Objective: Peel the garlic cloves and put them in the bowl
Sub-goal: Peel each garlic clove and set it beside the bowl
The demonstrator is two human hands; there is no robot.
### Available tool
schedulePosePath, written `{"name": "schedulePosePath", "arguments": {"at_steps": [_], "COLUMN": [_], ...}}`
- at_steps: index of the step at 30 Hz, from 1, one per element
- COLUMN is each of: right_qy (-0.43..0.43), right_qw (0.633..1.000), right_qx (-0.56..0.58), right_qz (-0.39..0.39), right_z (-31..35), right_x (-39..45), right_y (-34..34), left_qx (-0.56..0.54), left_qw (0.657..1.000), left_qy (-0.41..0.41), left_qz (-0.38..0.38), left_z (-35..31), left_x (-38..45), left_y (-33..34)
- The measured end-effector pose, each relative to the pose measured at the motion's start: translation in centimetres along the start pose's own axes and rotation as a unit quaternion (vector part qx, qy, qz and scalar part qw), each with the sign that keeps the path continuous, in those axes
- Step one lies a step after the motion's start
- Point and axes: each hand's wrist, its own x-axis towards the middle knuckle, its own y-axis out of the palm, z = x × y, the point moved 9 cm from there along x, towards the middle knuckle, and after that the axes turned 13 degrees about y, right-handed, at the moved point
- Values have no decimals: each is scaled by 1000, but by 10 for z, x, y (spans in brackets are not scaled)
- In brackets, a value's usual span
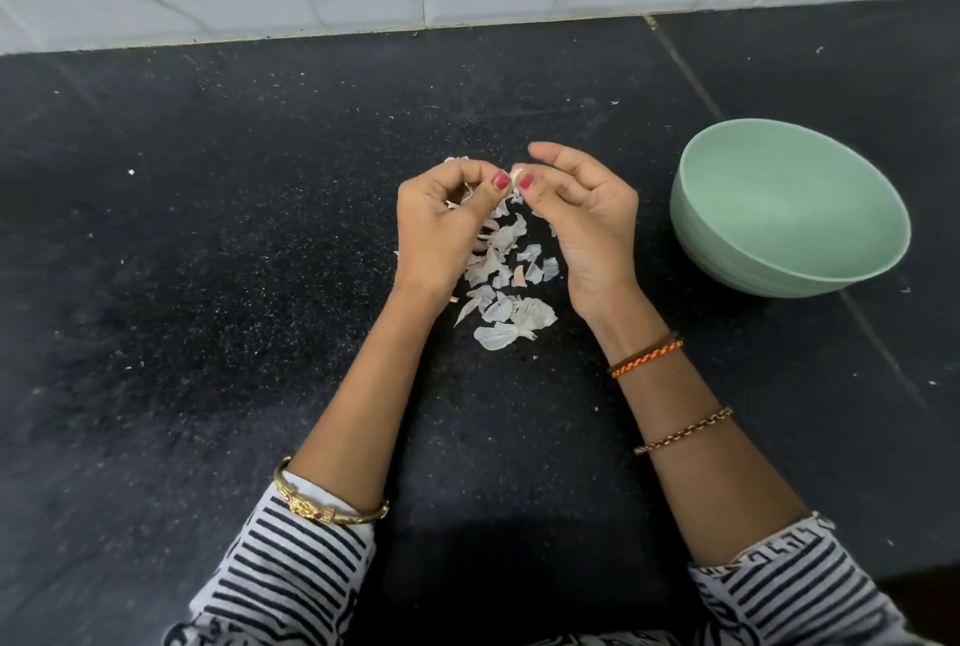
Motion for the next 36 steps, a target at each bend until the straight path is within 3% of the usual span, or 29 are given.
{"name": "schedulePosePath", "arguments": {"at_steps": [9,15,21,32,36], "right_qy": [33,25,22,3,-2], "right_qw": [997,998,999,1000,1000], "right_qx": [61,47,46,-20,-12], "right_qz": [-23,-17,-1,-13,-3], "right_z": [-6,-7,-7,-5,-3], "right_x": [4,5,4,3,2], "right_y": [-8,-7,-5,-6,-3], "left_qx": [10,107,72,235,193], "left_qw": [1000,994,996,950,967], "left_qy": [4,37,51,205,167], "left_qz": [-21,-7,27,-4,-12], "left_z": [-1,-5,-8,-29,-22], "left_x": [1,2,0,-3,-1], "left_y": [-1,-3,6,3,0]}}
